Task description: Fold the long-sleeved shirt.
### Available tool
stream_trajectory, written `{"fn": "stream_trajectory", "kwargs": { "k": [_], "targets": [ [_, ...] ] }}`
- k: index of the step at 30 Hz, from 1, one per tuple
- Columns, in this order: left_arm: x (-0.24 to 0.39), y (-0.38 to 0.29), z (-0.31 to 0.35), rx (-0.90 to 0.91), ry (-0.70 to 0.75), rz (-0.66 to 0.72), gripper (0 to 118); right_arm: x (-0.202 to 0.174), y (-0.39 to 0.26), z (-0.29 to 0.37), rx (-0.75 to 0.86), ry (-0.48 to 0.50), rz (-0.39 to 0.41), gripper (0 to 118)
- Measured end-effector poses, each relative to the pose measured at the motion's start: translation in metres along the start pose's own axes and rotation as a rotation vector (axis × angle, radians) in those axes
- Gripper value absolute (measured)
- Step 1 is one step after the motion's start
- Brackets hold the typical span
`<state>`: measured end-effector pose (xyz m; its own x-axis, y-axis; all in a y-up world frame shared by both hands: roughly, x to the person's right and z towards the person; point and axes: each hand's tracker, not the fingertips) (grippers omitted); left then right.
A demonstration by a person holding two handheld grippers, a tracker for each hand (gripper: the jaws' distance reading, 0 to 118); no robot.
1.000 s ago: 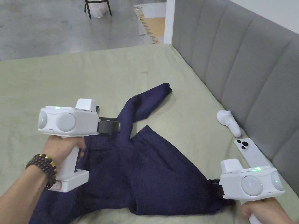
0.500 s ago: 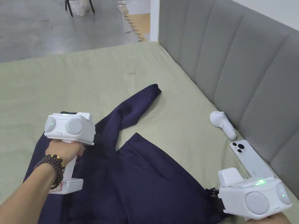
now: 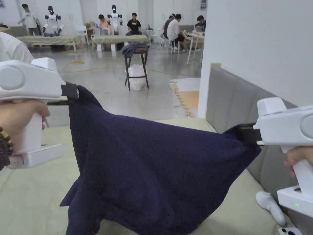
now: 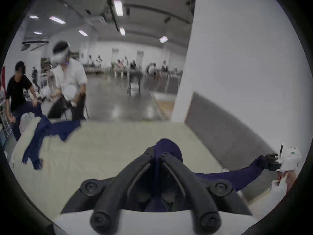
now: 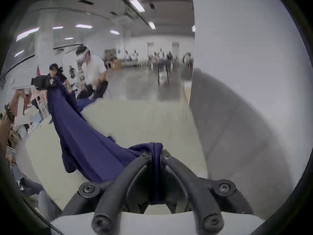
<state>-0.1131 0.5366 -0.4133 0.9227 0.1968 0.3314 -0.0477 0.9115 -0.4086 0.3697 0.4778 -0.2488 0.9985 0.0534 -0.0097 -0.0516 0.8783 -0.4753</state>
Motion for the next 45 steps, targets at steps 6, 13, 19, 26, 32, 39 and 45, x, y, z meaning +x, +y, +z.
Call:
{"fn": "stream_trajectory", "kwargs": {
  "k": [6,13,19,26,32,39,45],
  "targets": [
    [-0.011,0.145,0.063,0.238,0.062,0.034,6,-0.023,0.197,0.012,0.218,-0.032,0.061,6],
    [-0.015,0.232,0.085,0.357,0.179,0.030,6,-0.031,0.322,0.004,0.289,-0.010,0.004,6],
    [0.022,0.216,0.104,0.384,0.184,0.051,6,-0.036,0.346,-0.014,0.296,-0.070,-0.005,6],
    [-0.018,0.181,0.039,0.276,0.188,0.051,6,-0.033,0.289,-0.058,0.226,-0.089,0.001,6],
    [-0.045,0.063,-0.035,0.100,0.142,0.048,6,-0.025,0.156,-0.145,0.024,-0.075,-0.024,6],
    [-0.065,-0.048,-0.068,-0.021,0.164,0.106,6,-0.030,0.020,-0.187,-0.142,-0.029,-0.005,6],
    [-0.047,-0.101,0.010,-0.052,0.172,0.013,6,-0.027,-0.038,-0.120,-0.117,0.062,-0.035,6]
  ]
}}
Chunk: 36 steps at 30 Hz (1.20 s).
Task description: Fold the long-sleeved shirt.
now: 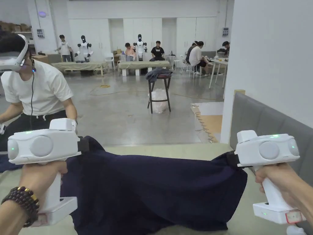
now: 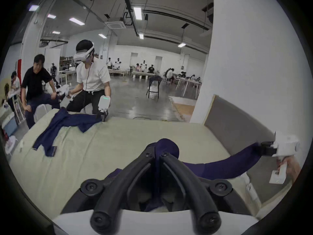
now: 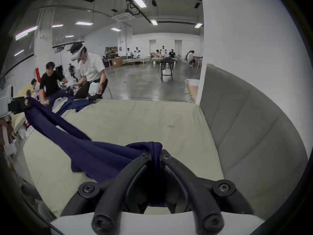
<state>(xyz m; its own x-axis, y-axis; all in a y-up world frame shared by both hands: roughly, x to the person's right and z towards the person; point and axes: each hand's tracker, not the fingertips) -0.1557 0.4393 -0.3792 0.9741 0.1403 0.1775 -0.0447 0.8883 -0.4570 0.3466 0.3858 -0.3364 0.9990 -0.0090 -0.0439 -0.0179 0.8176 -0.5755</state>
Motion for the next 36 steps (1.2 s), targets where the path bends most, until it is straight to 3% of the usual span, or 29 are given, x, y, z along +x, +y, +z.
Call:
{"fn": "stream_trajectory", "kwargs": {
  "k": [5,8,13,17,22,23,25,26,27,28,29,30,31,32,33,36],
  "targets": [
    [-0.002,-0.100,0.080,-0.071,-0.030,-0.003,6,-0.015,-0.096,0.058,-0.058,0.036,0.053,6],
    [-0.005,-0.182,0.115,-0.168,-0.067,0.000,6,-0.023,-0.169,0.075,-0.181,0.038,0.112,6],
    [-0.018,-0.316,0.148,-0.588,-0.092,0.048,6,-0.029,-0.288,0.092,-0.468,0.134,0.096,6],
    [-0.021,-0.369,0.169,-0.740,-0.118,0.142,6,-0.029,-0.342,0.094,-0.676,0.177,0.123,6],
    [-0.018,-0.379,0.149,-0.725,-0.080,0.117,8,-0.031,-0.340,0.074,-0.645,0.142,0.090,6],
    [-0.018,-0.376,0.146,-0.702,-0.071,0.122,19,-0.031,-0.337,0.074,-0.635,0.135,0.090,11],
    [-0.017,-0.363,0.148,-0.634,-0.075,0.124,85,-0.032,-0.327,0.077,-0.566,0.084,0.079,67],
    [-0.017,-0.355,0.149,-0.619,-0.077,0.118,109,-0.032,-0.322,0.079,-0.539,0.065,0.083,99],
    [-0.018,-0.343,0.152,-0.588,-0.090,0.113,106,-0.031,-0.314,0.084,-0.507,0.061,0.082,118],
    [-0.021,-0.329,0.156,-0.504,-0.116,0.115,100,-0.030,-0.305,0.090,-0.459,0.062,0.073,118],
    [-0.023,-0.317,0.156,-0.465,-0.135,0.124,94,-0.028,-0.297,0.095,-0.414,0.074,0.057,118],
    [-0.026,-0.301,0.153,-0.440,-0.107,0.155,75,-0.026,-0.287,0.097,-0.386,0.063,0.030,112],
    [-0.028,-0.285,0.148,-0.407,-0.075,0.183,40,-0.025,-0.278,0.100,-0.362,0.056,-0.002,92],
    [-0.034,-0.266,0.156,-0.374,-0.069,0.195,6,-0.025,-0.272,0.101,-0.341,0.052,-0.012,52],
    [-0.035,-0.251,0.148,-0.338,-0.076,0.164,4,-0.027,-0.266,0.101,-0.315,0.056,-0.005,0],
    [-0.026,-0.204,0.104,-0.281,-0.056,0.071,4,-0.036,-0.255,0.091,-0.304,0.040,0.012,3]
  ]
}}
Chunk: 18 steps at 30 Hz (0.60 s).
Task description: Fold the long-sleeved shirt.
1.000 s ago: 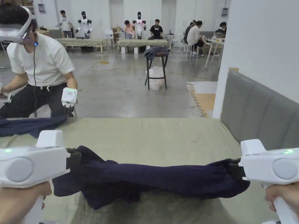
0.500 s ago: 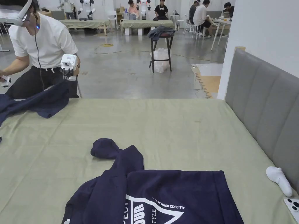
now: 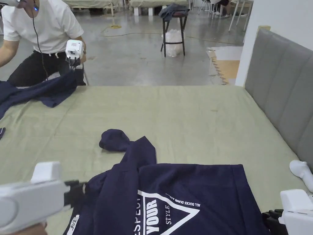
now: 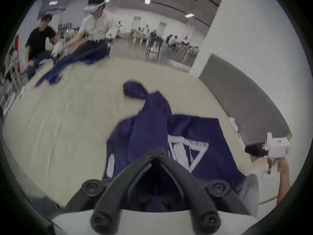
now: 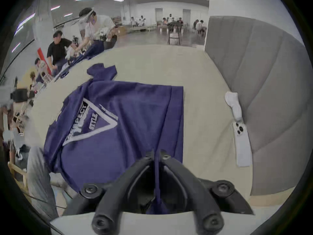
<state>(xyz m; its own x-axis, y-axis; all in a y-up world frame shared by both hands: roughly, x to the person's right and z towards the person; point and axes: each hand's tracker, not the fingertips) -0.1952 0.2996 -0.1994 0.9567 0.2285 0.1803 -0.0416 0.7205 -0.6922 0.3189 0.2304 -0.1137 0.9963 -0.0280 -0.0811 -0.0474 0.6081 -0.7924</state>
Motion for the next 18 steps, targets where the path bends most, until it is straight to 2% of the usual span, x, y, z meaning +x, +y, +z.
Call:
{"fn": "stream_trajectory", "kwargs": {
  "k": [2,6,7,8,9,10,11,12,13,15,17,18],
  "targets": [
    [0.011,0.039,-0.031,0.028,-0.007,-0.049,4,-0.003,0.005,-0.005,-0.005,0.040,0.009,3],
    [0.032,0.124,-0.144,-0.006,-0.025,-0.027,6,-0.011,0.007,-0.026,-0.013,0.087,-0.002,3],
    [0.032,0.140,-0.180,-0.028,-0.035,-0.013,21,-0.013,0.006,-0.034,-0.023,0.094,0.000,3],
    [0.027,0.152,-0.214,-0.064,-0.039,-0.015,52,-0.013,0.006,-0.039,-0.034,0.098,-0.001,3],
    [0.024,0.164,-0.258,-0.107,-0.034,-0.025,99,-0.013,0.005,-0.047,-0.048,0.100,-0.006,3],
    [0.023,0.169,-0.292,-0.221,-0.014,-0.048,111,-0.013,0.004,-0.054,-0.066,0.101,-0.012,3],
    [0.024,0.172,-0.316,-0.249,0.049,-0.064,103,-0.012,0.002,-0.060,-0.081,0.103,-0.012,3],
    [0.017,0.169,-0.345,-0.252,0.175,-0.113,88,-0.012,0.000,-0.066,-0.091,0.106,-0.010,3],
    [0.014,0.165,-0.370,-0.274,0.215,-0.137,84,-0.011,-0.002,-0.071,-0.101,0.110,-0.009,3],
    [0.004,0.150,-0.408,-0.385,0.266,-0.138,85,-0.010,-0.004,-0.081,-0.125,0.114,-0.014,3],
    [-0.006,0.133,-0.431,-0.491,0.261,-0.076,82,-0.008,-0.006,-0.088,-0.139,0.117,-0.013,3],
    [-0.014,0.136,-0.418,-0.349,0.210,0.031,83,-0.008,-0.006,-0.090,-0.145,0.114,-0.014,3]
  ]
}}
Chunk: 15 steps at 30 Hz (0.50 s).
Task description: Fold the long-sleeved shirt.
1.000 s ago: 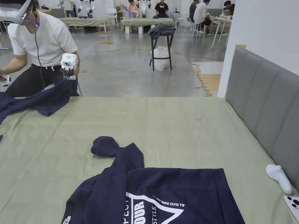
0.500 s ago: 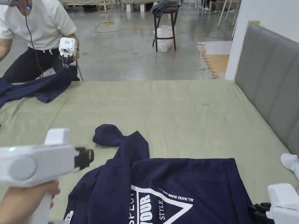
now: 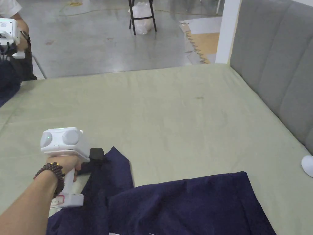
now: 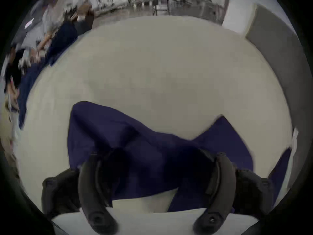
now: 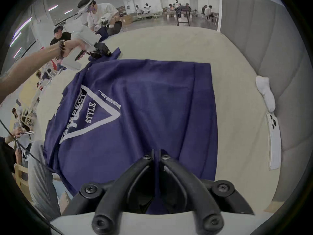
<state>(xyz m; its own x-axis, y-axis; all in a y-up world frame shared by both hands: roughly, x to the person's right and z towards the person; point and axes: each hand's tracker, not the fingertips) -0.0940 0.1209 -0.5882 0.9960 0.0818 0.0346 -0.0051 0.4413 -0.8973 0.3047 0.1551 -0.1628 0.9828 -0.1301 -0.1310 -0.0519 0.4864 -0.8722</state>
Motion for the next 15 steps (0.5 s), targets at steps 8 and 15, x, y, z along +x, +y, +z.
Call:
{"fn": "stream_trajectory", "kwargs": {
  "k": [8,15],
  "targets": [
    [0.011,0.019,0.096,0.070,-0.157,-0.034,5,-0.014,0.007,0.014,0.045,0.004,0.025,3],
    [-0.010,-0.053,0.266,0.305,-0.281,-0.089,5,-0.035,-0.003,0.076,0.157,0.021,0.050,3]
  ]
}}
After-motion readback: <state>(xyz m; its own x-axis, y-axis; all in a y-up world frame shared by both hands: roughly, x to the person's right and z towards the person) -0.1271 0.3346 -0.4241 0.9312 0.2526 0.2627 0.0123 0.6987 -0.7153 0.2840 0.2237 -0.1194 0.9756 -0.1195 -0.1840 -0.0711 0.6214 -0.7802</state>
